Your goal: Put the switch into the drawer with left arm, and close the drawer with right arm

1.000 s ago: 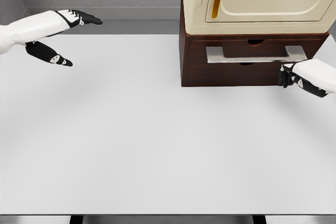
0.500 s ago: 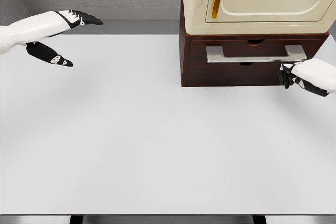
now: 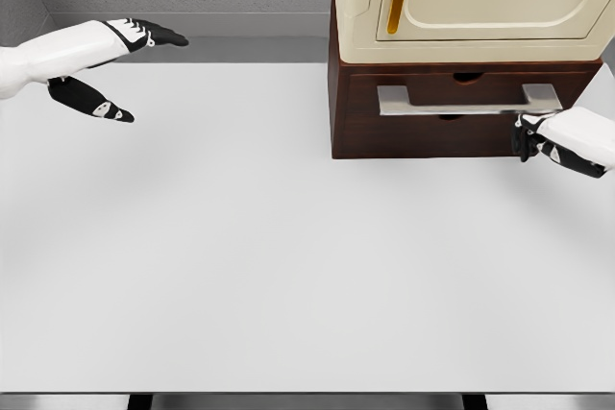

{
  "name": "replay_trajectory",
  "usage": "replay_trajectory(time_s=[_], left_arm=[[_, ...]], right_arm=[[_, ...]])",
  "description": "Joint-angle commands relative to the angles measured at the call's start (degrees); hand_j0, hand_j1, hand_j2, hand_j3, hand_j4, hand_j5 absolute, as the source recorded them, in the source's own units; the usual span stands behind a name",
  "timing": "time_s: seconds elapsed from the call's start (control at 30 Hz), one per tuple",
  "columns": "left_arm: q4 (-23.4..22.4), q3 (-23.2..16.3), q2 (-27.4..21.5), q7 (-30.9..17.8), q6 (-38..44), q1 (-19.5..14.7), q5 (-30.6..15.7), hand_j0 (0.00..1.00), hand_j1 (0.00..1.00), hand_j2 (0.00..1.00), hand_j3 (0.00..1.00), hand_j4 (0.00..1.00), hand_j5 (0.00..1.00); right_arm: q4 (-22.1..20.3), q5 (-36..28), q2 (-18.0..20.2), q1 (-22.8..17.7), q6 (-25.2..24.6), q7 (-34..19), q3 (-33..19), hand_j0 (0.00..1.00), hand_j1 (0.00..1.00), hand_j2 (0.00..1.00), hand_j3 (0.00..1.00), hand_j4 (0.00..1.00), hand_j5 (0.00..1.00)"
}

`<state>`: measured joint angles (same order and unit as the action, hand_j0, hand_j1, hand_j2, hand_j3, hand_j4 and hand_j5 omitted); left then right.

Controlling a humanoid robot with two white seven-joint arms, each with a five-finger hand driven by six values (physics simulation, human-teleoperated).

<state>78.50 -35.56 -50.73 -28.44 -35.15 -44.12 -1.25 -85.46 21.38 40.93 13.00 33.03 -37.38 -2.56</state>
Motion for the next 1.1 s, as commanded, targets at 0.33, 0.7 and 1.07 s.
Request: replay_trajectory(time_s=[0.33, 0.7, 1.07], left_arm=[[-0.02, 0.06, -0.08, -0.03, 0.15, 0.00, -0.42, 1.00, 1.00, 1.00, 1.00, 1.00, 1.00], [-0.02, 0.06, -0.08, 0.05, 0.15, 0.00, 0.11, 1.00, 1.00, 1.00, 1.00, 1.00, 1.00], [0.07, -0.03, 0.01, -0.03, 0.15, 0.00, 0.37, 1.00, 1.00, 1.00, 1.00, 1.00, 1.00]], right_arm=[[7.94, -8.28, 1.43, 0.88, -3.24, 2.38, -2.45, 0.31, 0.31, 0.31, 0.31, 0.31, 0.31], [9.17, -8.19, 1.52, 1.94, -3.15, 2.38, -2.44, 0.30, 0.30, 0.30, 0.30, 0.30, 0.30], [9.17, -7.49, 1.43, 1.32, -0.78, 2.38, -2.27, 0.30, 0.30, 0.30, 0.30, 0.30, 0.30]])
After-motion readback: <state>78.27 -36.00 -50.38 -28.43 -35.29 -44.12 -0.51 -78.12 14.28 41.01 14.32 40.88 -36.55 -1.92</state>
